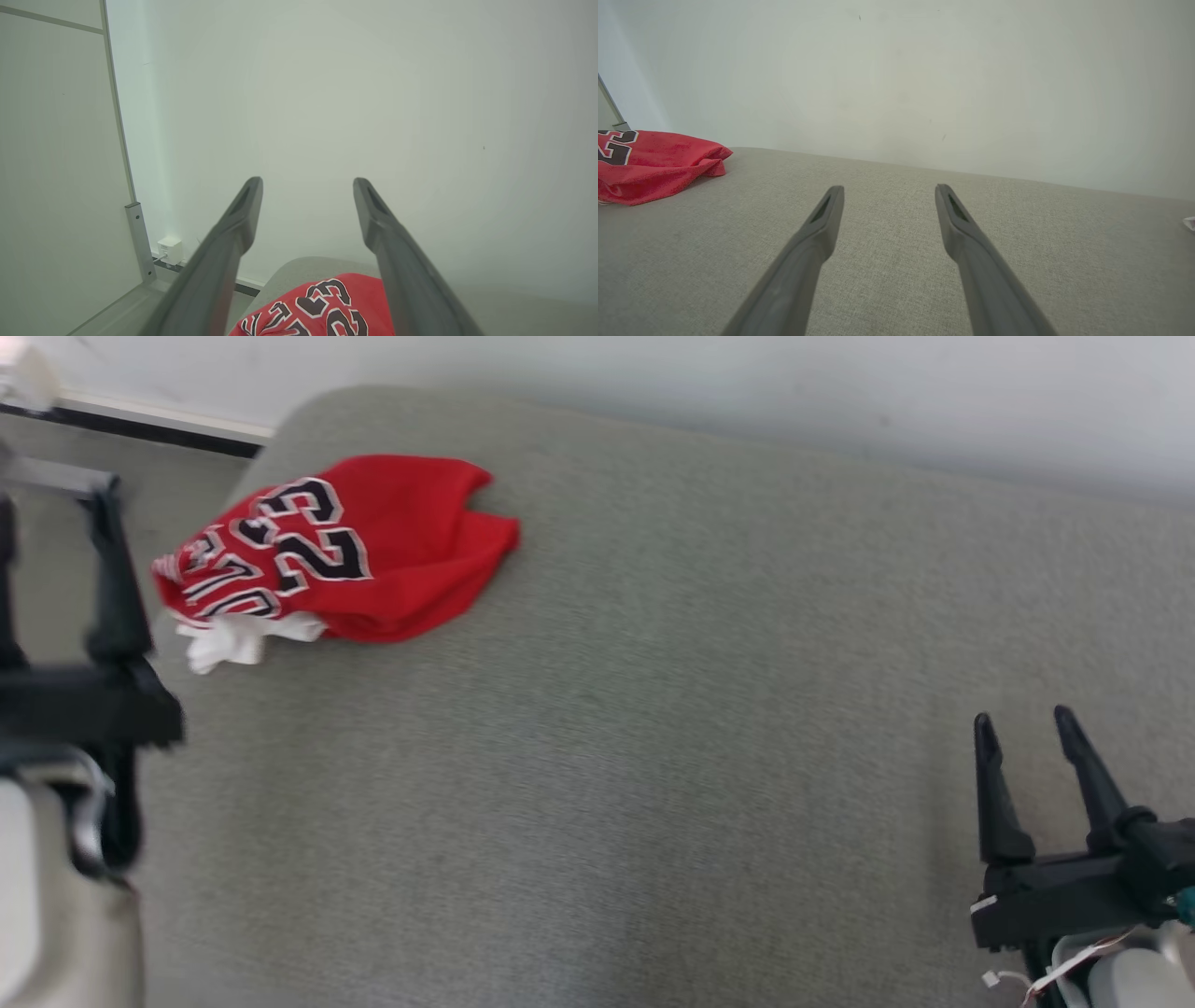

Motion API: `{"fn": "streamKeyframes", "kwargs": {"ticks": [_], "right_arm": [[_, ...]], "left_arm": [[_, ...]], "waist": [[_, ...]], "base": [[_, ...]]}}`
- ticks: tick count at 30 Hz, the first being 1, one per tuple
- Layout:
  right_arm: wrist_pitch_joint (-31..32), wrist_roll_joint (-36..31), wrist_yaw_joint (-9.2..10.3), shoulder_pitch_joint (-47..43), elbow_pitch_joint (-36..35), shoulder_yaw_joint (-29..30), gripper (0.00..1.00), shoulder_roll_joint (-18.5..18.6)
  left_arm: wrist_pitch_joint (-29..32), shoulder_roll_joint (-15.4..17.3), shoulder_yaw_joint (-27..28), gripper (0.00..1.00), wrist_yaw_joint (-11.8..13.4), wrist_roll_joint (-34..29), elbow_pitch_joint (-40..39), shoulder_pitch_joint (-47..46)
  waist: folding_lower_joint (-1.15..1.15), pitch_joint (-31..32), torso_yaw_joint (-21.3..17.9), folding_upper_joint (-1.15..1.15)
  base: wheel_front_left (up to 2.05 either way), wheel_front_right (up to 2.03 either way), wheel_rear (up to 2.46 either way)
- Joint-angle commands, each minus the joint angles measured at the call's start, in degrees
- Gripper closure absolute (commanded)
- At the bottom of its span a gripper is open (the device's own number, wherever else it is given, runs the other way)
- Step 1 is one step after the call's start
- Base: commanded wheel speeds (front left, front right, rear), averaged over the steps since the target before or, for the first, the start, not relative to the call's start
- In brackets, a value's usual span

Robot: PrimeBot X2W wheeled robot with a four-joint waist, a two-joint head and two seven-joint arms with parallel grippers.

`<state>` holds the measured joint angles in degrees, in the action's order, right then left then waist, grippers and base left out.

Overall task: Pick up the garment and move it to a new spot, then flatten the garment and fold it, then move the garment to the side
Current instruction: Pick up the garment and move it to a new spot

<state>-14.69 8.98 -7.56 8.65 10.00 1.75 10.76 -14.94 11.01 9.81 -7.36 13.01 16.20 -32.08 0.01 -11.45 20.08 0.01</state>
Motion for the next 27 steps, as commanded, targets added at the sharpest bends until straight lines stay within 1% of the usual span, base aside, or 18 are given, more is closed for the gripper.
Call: {"fn": "streamKeyframes", "kwargs": {"ticks": [1,4,8,9,12,16,18,23,27], "right_arm": [[-0.12,-0.78,0.16,1.06,-0.62,0.51,0.0,0.53],[-0.17,-1.21,0.16,1.68,-1.64,1.66,0.0,0.8],[-0.23,-1.53,0.16,1.96,-2.98,3.52,0.0,0.67],[-0.23,-1.53,0.16,1.96,-2.98,3.52,0.0,0.67],[-0.23,-1.66,0.16,1.85,-3.84,4.69,0.0,0.64],[-0.15,-1.38,0.16,2.34,-4.55,4.78,0.0,0.97],[-0.05,-1.4,0.16,2.56,-4.71,4.76,0.0,1.18],[0.33,-1.64,0.16,2.97,-5.12,4.79,0.0,1.44],[0.44,-1.92,0.16,3.1,-5.41,4.49,0.0,1.33]], "left_arm": [[0.43,1.57,-0.24,0.0,0.01,0.24,0.98,-3.69],[1.34,4.33,-0.66,0.0,-0.03,1.34,4.16,-10.42],[3.14,7.72,-1.66,0.0,-0.06,2.7,9.32,-17.14],[3.14,7.72,-1.66,0.0,-0.06,2.7,9.32,-17.14],[5.16,9.47,-1.51,0.0,-0.03,4.33,14.61,-20.26],[8.52,12.03,-1.34,0.0,-0.03,6.22,22.61,-22.47],[10.49,13.32,-1.77,0.0,-0.03,5.81,26.68,-22.77],[16.73,14.96,-3.72,0.0,-0.04,7.06,35.37,-23.13],[21.9,15.1,-5.26,0.0,-0.04,8.93,40.79,-22.86]], "waist": [[-0.01,-7.22,-7.41,-0.01],[-0.01,-9.75,-9.95,-0.01],[-0.01,-12.3,-12.79,-0.01],[-0.01,-12.3,-12.79,-0.01],[-0.01,-13.51,-14.11,-0.01],[-0.01,-14.52,-15.42,-0.01],[-0.01,-14.7,-15.73,-0.01],[-0.01,-14.68,-16.09,-0.01],[-0.01,-14.55,-16.13,-0.01]], "base": [[0.0,0.0,0.0],[0.0,0.0,0.0],[0.0,0.0,0.0],[0.0,0.0,0.0],[0.0,0.0,0.0],[0.0,0.0,0.0],[0.0,0.0,0.0],[0.0,0.0,0.0],[0.0,0.0,0.0]]}}
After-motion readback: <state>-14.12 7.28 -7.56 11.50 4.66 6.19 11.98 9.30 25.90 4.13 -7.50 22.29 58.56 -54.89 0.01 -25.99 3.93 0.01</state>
